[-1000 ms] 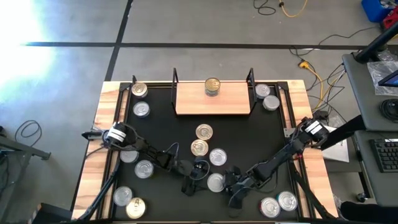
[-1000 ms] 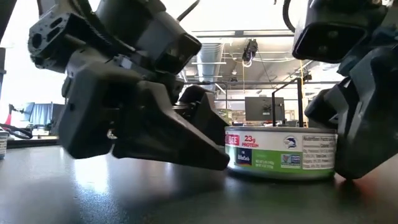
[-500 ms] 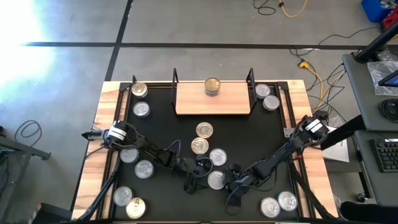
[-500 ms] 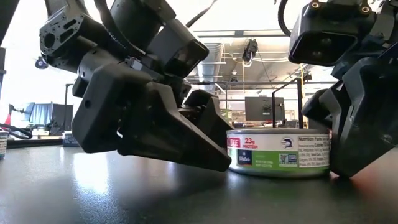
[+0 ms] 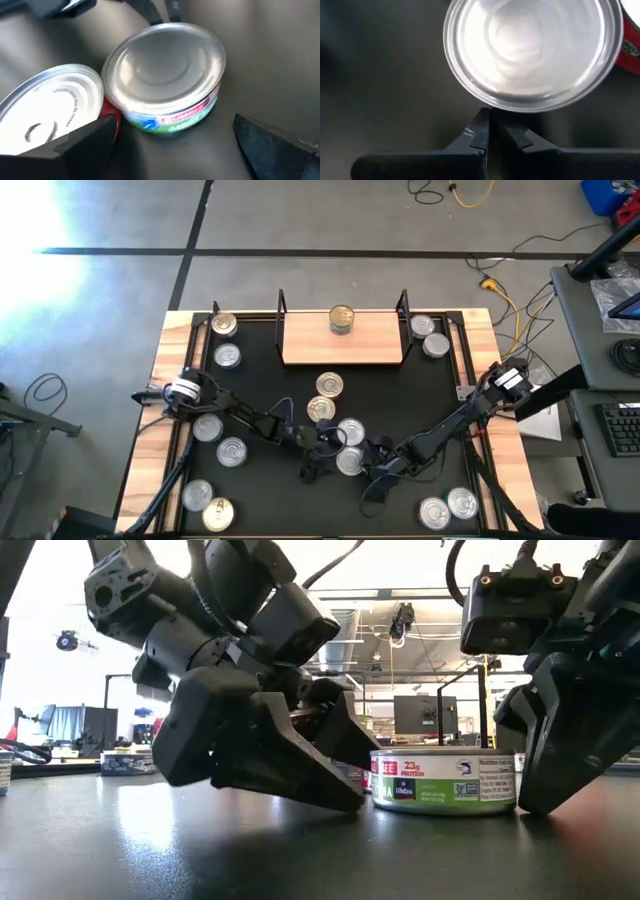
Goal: Stack canned seafood by type on shelf
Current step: Put the green tuna can on the shelf
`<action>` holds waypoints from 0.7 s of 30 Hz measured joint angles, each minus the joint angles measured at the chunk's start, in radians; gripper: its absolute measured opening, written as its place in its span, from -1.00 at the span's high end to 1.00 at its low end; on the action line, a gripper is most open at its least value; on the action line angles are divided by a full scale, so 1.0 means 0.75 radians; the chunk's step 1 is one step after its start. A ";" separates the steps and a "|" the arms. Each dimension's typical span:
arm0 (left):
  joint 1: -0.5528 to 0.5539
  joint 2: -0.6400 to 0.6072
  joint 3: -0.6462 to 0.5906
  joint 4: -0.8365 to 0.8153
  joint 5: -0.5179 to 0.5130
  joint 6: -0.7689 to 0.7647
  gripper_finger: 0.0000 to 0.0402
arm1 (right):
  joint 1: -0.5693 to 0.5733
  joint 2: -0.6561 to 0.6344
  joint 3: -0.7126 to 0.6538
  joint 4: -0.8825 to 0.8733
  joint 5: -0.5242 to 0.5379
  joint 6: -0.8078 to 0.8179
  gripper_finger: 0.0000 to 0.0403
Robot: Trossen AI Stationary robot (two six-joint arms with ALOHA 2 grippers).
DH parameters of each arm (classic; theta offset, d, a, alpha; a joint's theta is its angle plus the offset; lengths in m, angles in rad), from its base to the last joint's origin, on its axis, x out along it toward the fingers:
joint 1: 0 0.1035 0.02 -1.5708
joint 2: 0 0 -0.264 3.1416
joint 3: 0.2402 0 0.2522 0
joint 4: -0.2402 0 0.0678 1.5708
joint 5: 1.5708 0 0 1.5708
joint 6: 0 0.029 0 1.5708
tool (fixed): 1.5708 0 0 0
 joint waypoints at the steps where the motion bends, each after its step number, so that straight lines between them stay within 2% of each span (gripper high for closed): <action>1: 0.002 -0.013 0.000 -0.023 -0.003 0.012 -0.93 | 0.004 0.000 0.000 -0.003 -0.002 0.010 0.91; 4: 0.017 -0.038 -0.001 -0.042 -0.003 0.052 -0.93 | 0.005 -0.005 0.000 -0.011 -0.005 0.006 0.91; 6: 0.040 -0.038 -0.001 -0.027 0.048 0.044 -0.93 | 0.005 -0.010 -0.001 -0.021 -0.009 -0.010 0.91; 9: 0.069 0.004 0.007 0.022 0.138 0.016 -0.93 | 0.000 -0.022 -0.003 -0.032 0.037 -0.051 0.91; 13: 0.067 0.080 0.061 0.064 0.148 0.040 -0.93 | -0.030 -0.030 -0.002 -0.049 0.085 -0.101 0.91; 21: 0.045 0.173 0.149 0.090 0.224 -0.040 -0.93 | -0.072 -0.032 0.003 -0.056 0.063 -0.154 0.91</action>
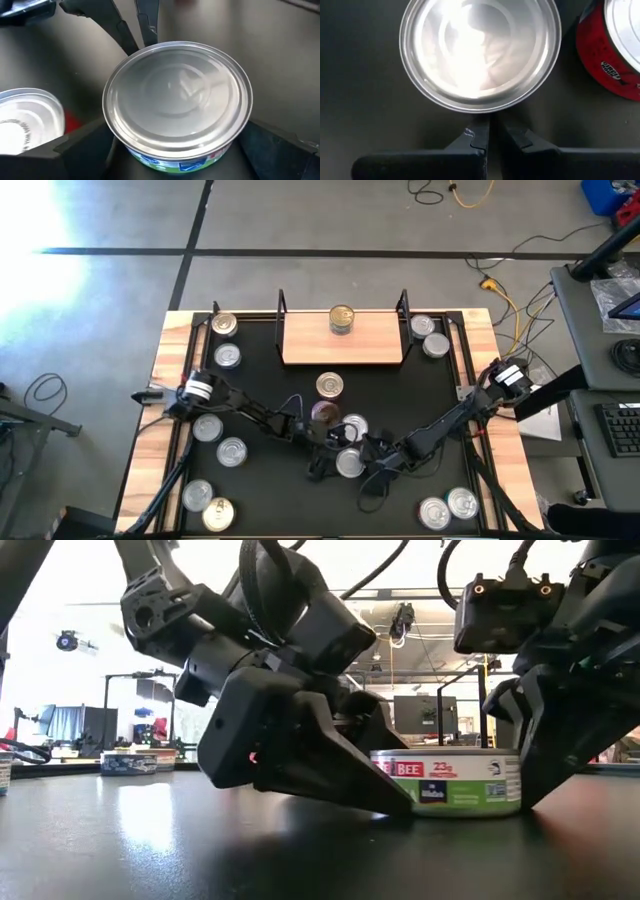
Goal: Stack canned seafood by type on shelf
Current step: Put the green tuna can on the shelf
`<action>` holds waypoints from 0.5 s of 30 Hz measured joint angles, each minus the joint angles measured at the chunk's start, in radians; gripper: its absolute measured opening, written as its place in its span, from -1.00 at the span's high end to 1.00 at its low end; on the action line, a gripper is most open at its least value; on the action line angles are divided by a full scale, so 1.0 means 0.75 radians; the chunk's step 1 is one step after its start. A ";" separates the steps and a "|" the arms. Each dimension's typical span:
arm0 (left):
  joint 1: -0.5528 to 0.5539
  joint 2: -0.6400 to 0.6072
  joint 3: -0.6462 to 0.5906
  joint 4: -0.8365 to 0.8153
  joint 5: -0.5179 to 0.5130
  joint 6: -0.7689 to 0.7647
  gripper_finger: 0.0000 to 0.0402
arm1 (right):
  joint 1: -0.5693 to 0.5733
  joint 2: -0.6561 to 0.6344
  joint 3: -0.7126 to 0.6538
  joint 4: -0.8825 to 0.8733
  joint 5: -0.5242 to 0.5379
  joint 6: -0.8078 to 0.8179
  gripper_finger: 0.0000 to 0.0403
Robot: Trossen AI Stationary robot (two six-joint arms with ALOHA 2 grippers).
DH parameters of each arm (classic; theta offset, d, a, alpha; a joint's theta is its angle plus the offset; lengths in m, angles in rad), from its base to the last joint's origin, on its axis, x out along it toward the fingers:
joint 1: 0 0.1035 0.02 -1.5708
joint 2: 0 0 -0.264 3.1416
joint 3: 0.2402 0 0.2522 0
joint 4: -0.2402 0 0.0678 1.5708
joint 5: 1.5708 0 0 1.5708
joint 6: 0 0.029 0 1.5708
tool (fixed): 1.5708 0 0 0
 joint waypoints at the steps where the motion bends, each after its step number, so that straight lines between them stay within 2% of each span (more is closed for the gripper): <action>1: 0.000 0.005 -0.004 0.028 0.005 -0.023 -0.93 | 0.000 0.000 0.000 0.001 0.008 -0.004 0.91; 6: -0.004 0.049 -0.020 0.169 0.011 -0.136 -0.93 | 0.000 0.000 0.000 0.009 0.029 -0.016 0.91; 15: -0.004 0.157 -0.035 0.439 0.017 -0.205 -0.93 | 0.000 -0.001 0.000 -0.009 0.027 -0.096 0.91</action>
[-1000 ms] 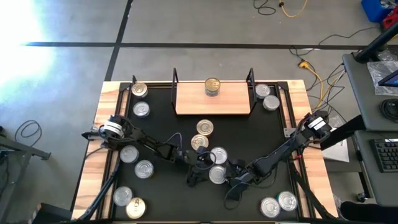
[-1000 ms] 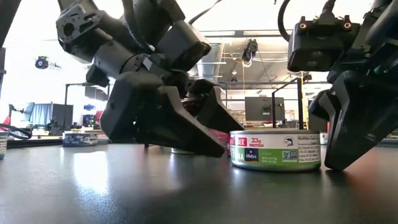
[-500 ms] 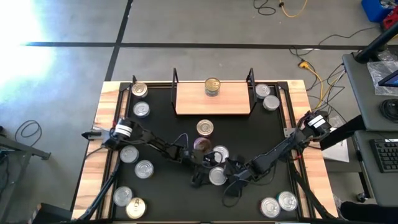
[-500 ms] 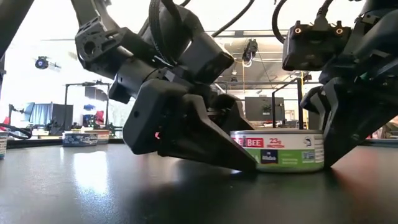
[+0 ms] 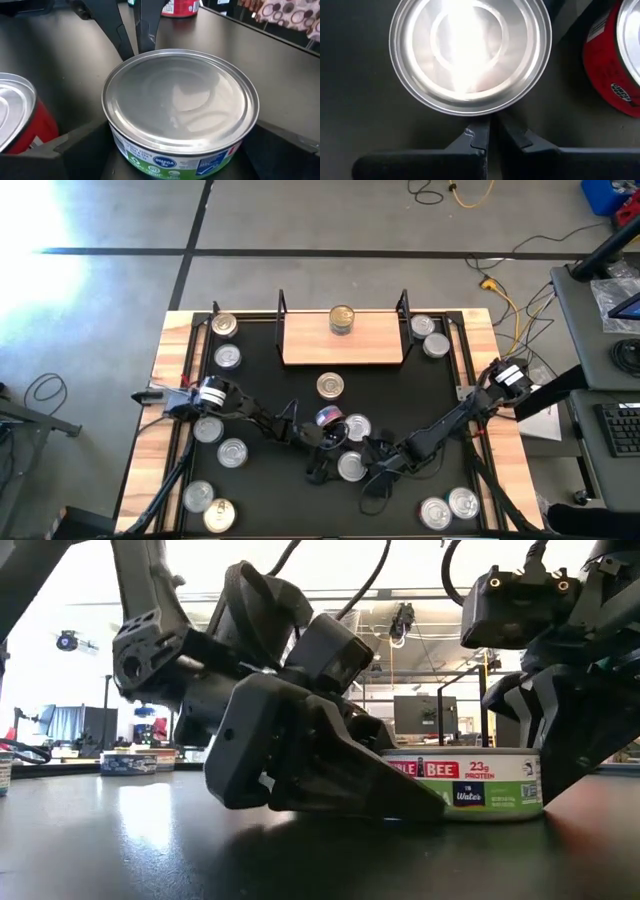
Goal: Stack canned seafood by type on shelf
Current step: Put the green tuna can on the shelf
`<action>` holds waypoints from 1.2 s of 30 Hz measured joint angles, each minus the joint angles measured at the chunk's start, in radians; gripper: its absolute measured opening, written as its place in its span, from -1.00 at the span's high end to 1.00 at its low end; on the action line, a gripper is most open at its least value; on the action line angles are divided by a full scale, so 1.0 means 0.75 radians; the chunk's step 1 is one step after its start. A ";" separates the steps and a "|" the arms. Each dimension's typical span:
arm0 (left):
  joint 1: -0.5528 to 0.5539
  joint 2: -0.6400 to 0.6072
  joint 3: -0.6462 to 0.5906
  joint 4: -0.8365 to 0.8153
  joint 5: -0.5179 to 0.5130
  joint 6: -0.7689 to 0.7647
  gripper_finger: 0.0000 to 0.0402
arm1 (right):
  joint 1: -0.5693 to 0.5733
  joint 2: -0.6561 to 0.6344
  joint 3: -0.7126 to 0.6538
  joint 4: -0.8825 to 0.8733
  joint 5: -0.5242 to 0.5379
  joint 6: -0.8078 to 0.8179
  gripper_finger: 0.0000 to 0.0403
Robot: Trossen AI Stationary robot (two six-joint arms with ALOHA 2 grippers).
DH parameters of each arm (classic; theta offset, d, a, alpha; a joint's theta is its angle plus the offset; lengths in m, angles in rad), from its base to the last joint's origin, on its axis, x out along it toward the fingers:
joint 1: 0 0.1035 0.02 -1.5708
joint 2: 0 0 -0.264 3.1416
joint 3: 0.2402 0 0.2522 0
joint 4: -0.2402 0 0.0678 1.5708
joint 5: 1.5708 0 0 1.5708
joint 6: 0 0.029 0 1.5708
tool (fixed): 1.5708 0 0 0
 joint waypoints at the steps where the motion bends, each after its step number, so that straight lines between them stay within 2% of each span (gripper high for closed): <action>1: 0.000 0.000 -0.002 0.004 -0.001 -0.011 -0.93 | 0.000 -0.001 0.000 -0.004 0.000 -0.003 0.91; 9: -0.007 -0.048 -0.021 -0.057 -0.138 -0.020 -0.91 | -0.008 -0.021 0.004 -0.045 -0.036 -0.064 0.91; 12: 0.006 -0.104 -0.023 -0.128 -0.224 -0.012 -0.86 | -0.017 -0.084 0.057 -0.254 -0.008 -0.109 0.91; 15: 0.016 -0.175 -0.023 -0.145 -0.309 -0.003 -0.81 | -0.017 -0.173 0.131 -0.509 0.082 -0.131 0.91; 21: 0.053 -0.212 -0.017 -0.175 -0.358 0.017 -0.80 | -0.030 -0.382 0.173 -0.805 0.204 -0.271 0.91; 26: 0.081 -0.213 -0.008 -0.172 -0.389 -0.015 -0.79 | -0.079 -0.629 0.118 -0.795 0.296 -0.388 0.91; 30: 0.115 -0.277 -0.010 -0.214 -0.380 -0.040 -0.79 | -0.121 -0.772 0.074 -0.732 0.307 -0.458 0.91; 33: 0.212 -0.376 -0.008 -0.362 -0.376 -0.077 -0.79 | -0.155 -0.823 0.051 -0.677 0.300 -0.558 0.91; 36: 0.315 -0.458 -0.008 -0.551 -0.441 -0.101 -0.79 | -0.222 -0.837 0.049 -0.615 0.297 -0.677 0.91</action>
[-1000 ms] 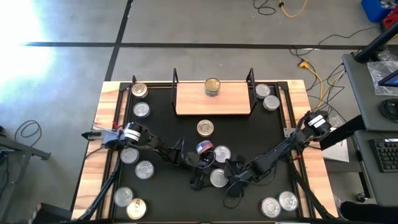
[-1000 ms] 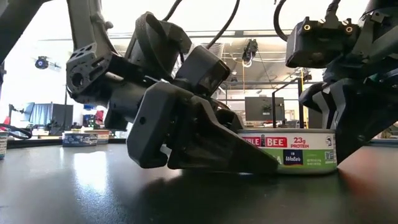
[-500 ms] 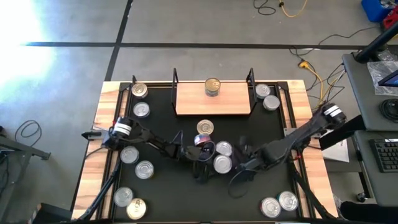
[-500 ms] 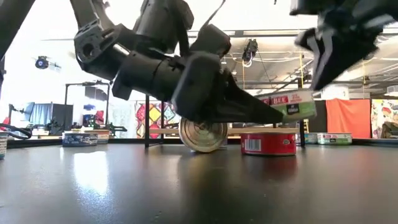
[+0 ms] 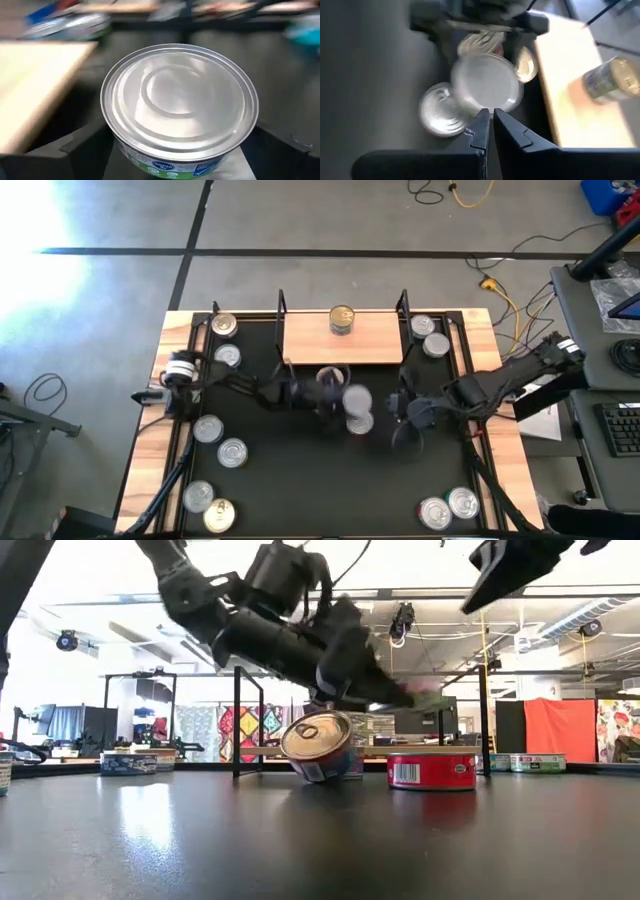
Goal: Stack canned seafood by type on shelf
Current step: Put the green tuna can on the shelf
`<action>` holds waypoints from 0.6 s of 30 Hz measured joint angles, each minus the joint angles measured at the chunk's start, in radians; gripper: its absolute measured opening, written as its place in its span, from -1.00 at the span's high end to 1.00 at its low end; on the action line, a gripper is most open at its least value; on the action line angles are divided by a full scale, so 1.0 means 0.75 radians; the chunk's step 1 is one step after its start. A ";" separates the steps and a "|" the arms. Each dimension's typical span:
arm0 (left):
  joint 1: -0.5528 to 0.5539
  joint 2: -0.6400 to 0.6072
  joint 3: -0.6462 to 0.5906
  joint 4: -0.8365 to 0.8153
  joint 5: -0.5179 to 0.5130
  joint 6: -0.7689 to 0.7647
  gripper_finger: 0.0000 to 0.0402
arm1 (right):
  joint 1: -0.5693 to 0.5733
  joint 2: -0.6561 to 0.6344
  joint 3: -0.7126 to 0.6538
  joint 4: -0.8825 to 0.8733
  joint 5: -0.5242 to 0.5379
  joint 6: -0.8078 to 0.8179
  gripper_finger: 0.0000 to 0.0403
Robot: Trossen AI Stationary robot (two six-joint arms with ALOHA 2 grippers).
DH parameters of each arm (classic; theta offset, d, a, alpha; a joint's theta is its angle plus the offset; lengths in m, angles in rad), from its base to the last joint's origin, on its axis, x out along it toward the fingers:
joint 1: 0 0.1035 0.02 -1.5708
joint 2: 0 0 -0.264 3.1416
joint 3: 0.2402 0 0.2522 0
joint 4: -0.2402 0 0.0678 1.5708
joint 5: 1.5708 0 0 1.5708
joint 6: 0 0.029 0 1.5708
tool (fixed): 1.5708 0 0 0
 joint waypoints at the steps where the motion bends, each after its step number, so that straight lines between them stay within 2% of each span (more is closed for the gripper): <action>1: 0.027 -0.026 0.002 -0.057 -0.037 -0.005 -0.79 | -0.029 0.000 0.000 0.024 -0.002 -0.035 0.91; 6: 0.125 -0.133 0.029 -0.239 -0.119 -0.071 -0.79 | -0.236 0.043 0.009 0.128 -0.083 -0.282 0.91; 12: 0.176 -0.202 0.026 -0.311 -0.122 -0.145 -0.80 | -0.525 0.128 0.049 0.266 -0.320 -0.520 0.91; 18: 0.286 -0.206 0.024 -0.400 -0.127 -0.254 -0.80 | -0.690 0.246 0.052 0.429 -0.526 -0.629 0.91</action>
